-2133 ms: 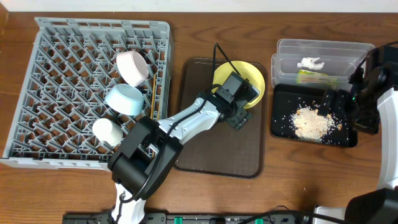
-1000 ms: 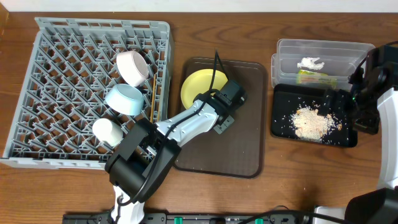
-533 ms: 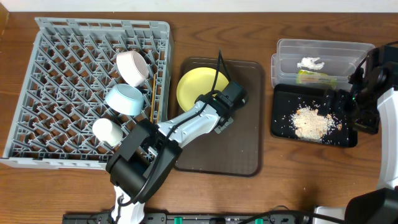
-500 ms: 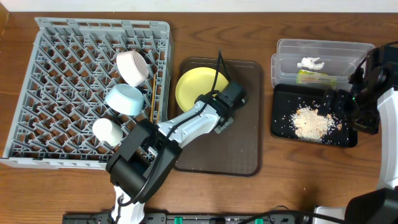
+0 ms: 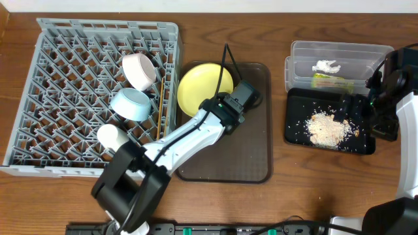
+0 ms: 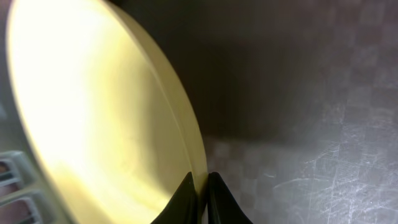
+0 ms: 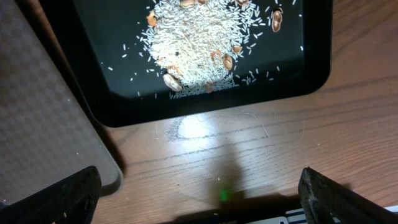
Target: Sort waste into correct bins and load items into the dishwasher
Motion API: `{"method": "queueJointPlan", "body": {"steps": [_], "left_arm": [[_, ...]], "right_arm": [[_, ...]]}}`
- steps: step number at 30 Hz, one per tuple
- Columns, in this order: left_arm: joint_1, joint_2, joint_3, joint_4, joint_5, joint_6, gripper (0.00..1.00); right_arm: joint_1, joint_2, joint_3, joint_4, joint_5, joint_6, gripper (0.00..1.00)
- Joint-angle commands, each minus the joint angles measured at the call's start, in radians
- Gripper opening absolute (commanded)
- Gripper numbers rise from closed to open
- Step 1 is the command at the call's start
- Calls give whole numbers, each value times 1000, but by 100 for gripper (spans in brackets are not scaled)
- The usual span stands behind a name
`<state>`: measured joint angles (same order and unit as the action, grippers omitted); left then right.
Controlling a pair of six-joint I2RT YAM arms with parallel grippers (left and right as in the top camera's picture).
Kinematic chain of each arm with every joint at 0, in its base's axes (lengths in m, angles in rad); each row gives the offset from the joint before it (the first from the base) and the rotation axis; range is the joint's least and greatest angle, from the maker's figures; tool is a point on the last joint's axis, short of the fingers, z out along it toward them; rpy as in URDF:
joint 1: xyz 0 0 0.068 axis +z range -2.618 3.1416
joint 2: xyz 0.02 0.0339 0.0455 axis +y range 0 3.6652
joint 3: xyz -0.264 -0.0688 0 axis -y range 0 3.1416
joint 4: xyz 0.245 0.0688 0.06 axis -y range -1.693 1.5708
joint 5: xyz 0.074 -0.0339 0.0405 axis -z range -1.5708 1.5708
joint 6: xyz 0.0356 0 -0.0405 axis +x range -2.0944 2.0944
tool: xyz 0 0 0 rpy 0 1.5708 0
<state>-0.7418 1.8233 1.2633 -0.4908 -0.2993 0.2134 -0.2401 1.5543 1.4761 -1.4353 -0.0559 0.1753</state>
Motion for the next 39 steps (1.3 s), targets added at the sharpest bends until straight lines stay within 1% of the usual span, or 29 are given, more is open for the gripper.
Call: {"method": "queueJointPlan", "body": {"steps": [1,7,12,14,19,25,28,30,32,34,39], "left_arm": [[-1,-60,-8,-2,-35,-14,7],[3,-177,-8,-2,-35,-16,8],[44,-281,-8,-2,-4,-29,8],[82,-318,-8,-2,71,-35,8],[219,-372,-8,-3,332,-63,8],[402,-379,-8,-3,711,-82,8],[480,-379,-8,-2,852,-97,8],[523,-379,-8,-3,904,-104,8],[564,-378,-8,-3,933,-130,8],[596,-373,-8,-3,961,-131,8],[644,-343,-10,-4,973,-149,8]], "right_arm": [[-3,-18,8,0,-5,0,99],[-3,-18,8,0,-5,0,99],[-3,-18,8,-1,-5,0,99],[-3,-18,8,-1,-5,0,99],[-3,-18,8,0,-5,-1,99],[-3,-18,8,0,-4,-1,99],[-3,-18,8,0,-4,-1,99],[-3,-18,8,2,-4,-1,99],[-3,-18,8,3,-4,-1,99],[-3,-18,8,3,-4,0,99],[-3,-18,8,2,-5,0,99]]}}
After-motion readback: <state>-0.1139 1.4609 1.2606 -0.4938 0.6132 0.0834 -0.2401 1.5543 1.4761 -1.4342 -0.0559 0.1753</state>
